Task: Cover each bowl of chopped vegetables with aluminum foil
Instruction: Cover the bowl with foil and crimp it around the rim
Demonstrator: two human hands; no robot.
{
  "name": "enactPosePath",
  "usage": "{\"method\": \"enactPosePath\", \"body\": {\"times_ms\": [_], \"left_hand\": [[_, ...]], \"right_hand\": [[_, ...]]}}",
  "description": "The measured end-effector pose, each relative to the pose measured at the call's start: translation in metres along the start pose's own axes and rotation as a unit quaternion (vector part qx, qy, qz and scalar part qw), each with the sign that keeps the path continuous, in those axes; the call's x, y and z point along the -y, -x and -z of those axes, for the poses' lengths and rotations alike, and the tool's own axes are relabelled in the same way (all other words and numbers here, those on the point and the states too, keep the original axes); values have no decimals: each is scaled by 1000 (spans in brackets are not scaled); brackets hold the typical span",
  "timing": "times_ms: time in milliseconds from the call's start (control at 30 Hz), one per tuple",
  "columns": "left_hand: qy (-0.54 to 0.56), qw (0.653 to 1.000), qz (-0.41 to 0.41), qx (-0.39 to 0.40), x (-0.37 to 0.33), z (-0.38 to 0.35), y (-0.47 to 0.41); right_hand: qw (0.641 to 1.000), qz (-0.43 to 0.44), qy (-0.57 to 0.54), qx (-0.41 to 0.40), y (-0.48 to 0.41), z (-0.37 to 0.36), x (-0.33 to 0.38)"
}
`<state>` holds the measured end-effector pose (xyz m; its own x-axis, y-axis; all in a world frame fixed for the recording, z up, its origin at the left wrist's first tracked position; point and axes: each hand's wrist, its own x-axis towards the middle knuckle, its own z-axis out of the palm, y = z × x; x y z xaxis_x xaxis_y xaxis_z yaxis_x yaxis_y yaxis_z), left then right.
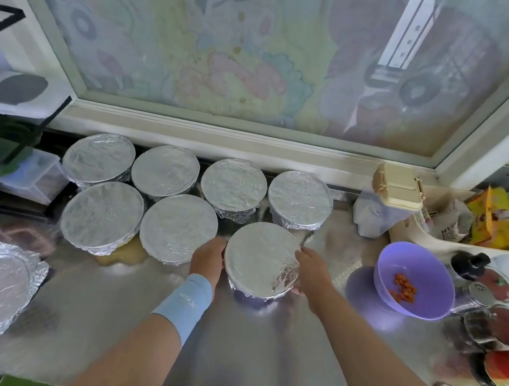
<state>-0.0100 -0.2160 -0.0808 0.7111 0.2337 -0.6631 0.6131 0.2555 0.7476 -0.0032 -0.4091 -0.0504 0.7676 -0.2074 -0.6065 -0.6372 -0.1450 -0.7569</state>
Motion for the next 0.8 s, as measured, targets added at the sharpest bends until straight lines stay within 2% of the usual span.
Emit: {"method": "enactPosePath", "body": {"times_ms": [67,167,233,267,333,533,633,733,800], "left_hand": [[2,999,6,-33,-7,-5,3],[-85,993,-1,-81,-11,-13,17],[-83,985,-10,-150,-7,-13,24],[-65,985,-2,-160,-4,-14,31],[-65,988,18,-136,-2,-19,37],[-104,991,-22,-85,-16,-14,24],[-112,992,-20,-63,-15,-7,17],[-178,981,-50,-57,-23,-5,26],[-274,957,-82,-55,-28,-2,33]], "right_hand": [[1000,-16,-7,3,-8,0,3],[999,4,38,3,-11,1,5],[999,7,51,1,-12,1,4],[999,4,45,4,-13,1,4],[1000,3,29,8,-11,-2,9],[999,-23,0,34,-17,-13,13],[999,-8,8,40,-27,-16,9],[999,0,20,34,-15,-17,15],[999,7,33,27,-10,-11,14]]}}
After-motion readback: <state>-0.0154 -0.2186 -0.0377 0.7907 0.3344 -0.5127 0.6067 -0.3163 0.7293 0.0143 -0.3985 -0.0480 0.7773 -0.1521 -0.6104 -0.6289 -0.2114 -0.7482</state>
